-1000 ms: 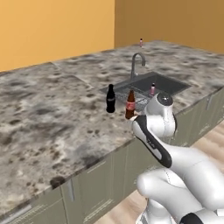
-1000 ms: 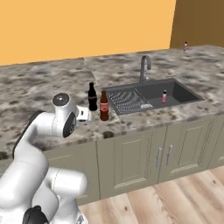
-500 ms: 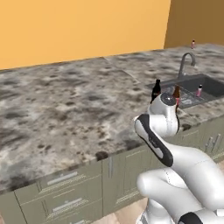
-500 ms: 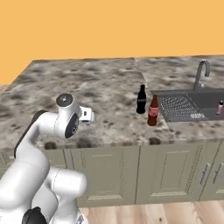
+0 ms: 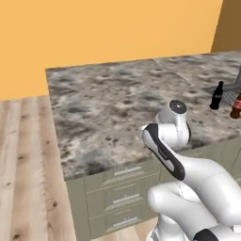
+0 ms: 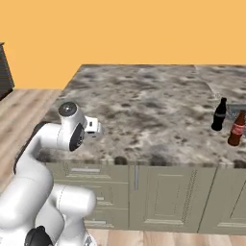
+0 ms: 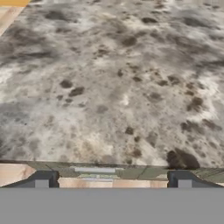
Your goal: Place the large bottle from the dining counter next to the other large bottle outside the sink, and place the small bottle from the dining counter next to the other small bottle inside the sink.
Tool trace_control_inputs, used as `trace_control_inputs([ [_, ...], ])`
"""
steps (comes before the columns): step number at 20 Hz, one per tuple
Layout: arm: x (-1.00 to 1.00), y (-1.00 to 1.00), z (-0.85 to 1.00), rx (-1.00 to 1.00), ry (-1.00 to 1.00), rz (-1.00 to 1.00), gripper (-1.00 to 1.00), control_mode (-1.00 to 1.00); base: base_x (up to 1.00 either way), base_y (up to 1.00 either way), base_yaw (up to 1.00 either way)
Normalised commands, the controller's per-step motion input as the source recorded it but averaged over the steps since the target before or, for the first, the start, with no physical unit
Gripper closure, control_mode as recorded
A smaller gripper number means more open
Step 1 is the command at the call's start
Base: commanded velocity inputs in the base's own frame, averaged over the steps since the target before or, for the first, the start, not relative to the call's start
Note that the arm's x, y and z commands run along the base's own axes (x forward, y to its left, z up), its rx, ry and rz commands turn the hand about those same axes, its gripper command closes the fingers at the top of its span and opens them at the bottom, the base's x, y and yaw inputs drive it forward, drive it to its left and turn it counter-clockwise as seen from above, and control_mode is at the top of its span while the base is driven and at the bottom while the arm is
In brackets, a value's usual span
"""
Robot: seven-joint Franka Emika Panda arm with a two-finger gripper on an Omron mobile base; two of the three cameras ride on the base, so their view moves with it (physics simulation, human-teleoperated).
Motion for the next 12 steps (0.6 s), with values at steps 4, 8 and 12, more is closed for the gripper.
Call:
trace_control_inputs([
  [4,0.00,0.00,0.00,0.00,0.00,0.00,-1.00,1.00,0.16,1.00,0.17],
  [8,0.00,0.00,0.00,0.00,0.00,0.00,-1.00,1.00,0.25,1.00,0.14],
  [12,0.00,0.00,0.00,0.00,0.00,0.00,-1.00,1.00,0.29,1.00,0.11],
])
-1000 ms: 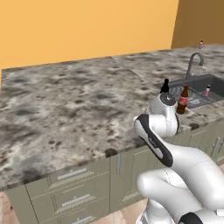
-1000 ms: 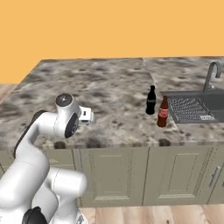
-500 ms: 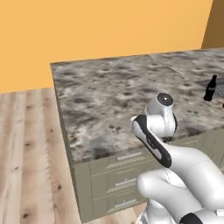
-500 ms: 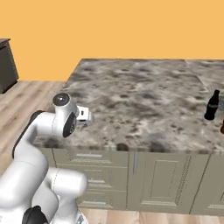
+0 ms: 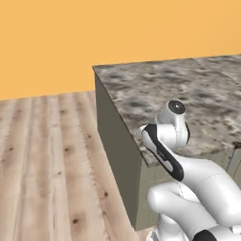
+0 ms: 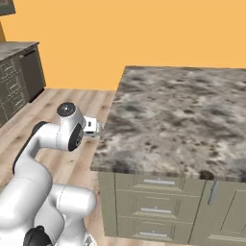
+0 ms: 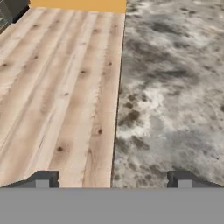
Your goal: Place the large bottle from the dining counter next to the other large bottle outside the sink, and place the small bottle from the dining counter next to the other small bottle inside the sink.
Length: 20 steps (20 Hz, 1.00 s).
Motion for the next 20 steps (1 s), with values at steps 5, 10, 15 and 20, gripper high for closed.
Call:
trace_control_inputs([
  [5,0.00,0.00,0.00,0.00,0.00,0.00,-1.00,1.00,0.44,1.00,0.09],
  [10,0.00,0.00,0.00,0.00,0.00,0.00,-1.00,1.00,0.68,1.00,0.08],
  [15,0.00,0.00,0.00,0.00,0.00,0.00,-1.00,1.00,1.00,0.69,0.03],
  [20,0.00,0.00,0.00,0.00,0.00,0.00,-1.00,1.00,1.00,0.48,0.00],
])
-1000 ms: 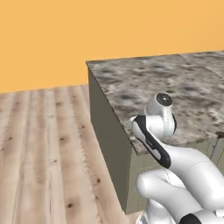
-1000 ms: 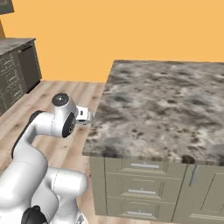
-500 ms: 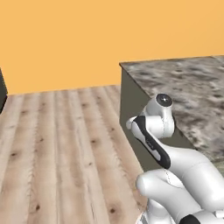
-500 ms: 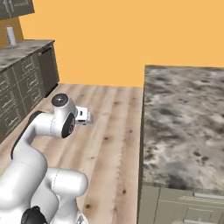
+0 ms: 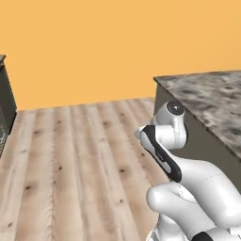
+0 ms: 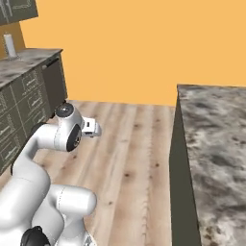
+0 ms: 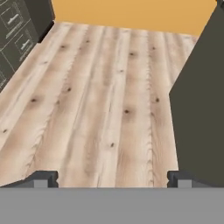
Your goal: Place the large bottle from the dining counter next to the other large bottle outside the sink, and place the small bottle from the dining counter next to the other small bottle inside the sink.
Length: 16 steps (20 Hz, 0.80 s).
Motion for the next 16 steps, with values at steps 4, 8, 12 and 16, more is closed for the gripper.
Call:
trace_control_inputs([
  [4,0.00,0.00,0.00,0.00,0.00,0.00,-1.00,1.00,1.00,0.36,0.00],
  [8,0.00,0.00,0.00,0.00,0.00,0.00,-1.00,1.00,1.00,0.33,0.00],
  [12,0.00,0.00,0.00,0.00,0.00,0.00,-1.00,1.00,1.00,0.31,0.00],
  [16,0.00,0.00,0.00,0.00,0.00,0.00,-1.00,1.00,1.00,0.29,0.00],
])
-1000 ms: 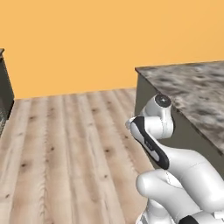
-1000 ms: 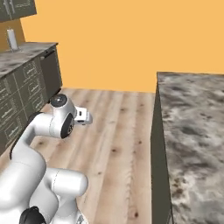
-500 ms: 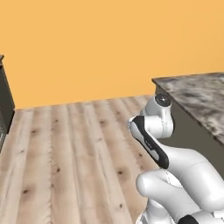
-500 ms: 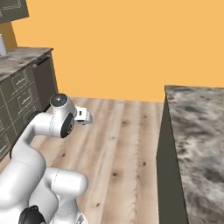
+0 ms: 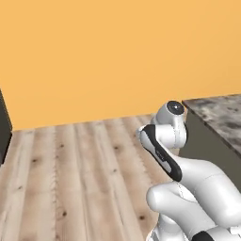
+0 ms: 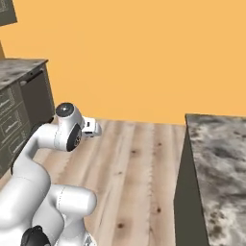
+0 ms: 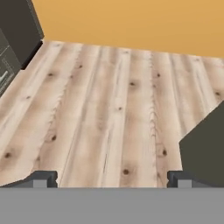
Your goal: Place the large bottle from the dining counter next to the other large bottle outside the sink, and place the small bottle from the dining counter next to the other small bottle inside the sink.
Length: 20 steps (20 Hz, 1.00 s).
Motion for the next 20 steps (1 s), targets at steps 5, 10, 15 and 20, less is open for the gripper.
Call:
trace_control_inputs([
  [5,0.00,0.00,0.00,0.00,0.00,0.00,-1.00,1.00,1.00,0.19,-0.01],
  [10,0.00,0.00,0.00,0.00,0.00,0.00,-1.00,1.00,1.00,0.30,-0.18],
  [15,0.00,0.00,0.00,0.00,0.00,0.00,-1.00,1.00,1.00,0.39,-0.42],
  [20,0.00,0.00,0.00,0.00,0.00,0.00,-1.00,1.00,1.00,0.55,-0.53],
])
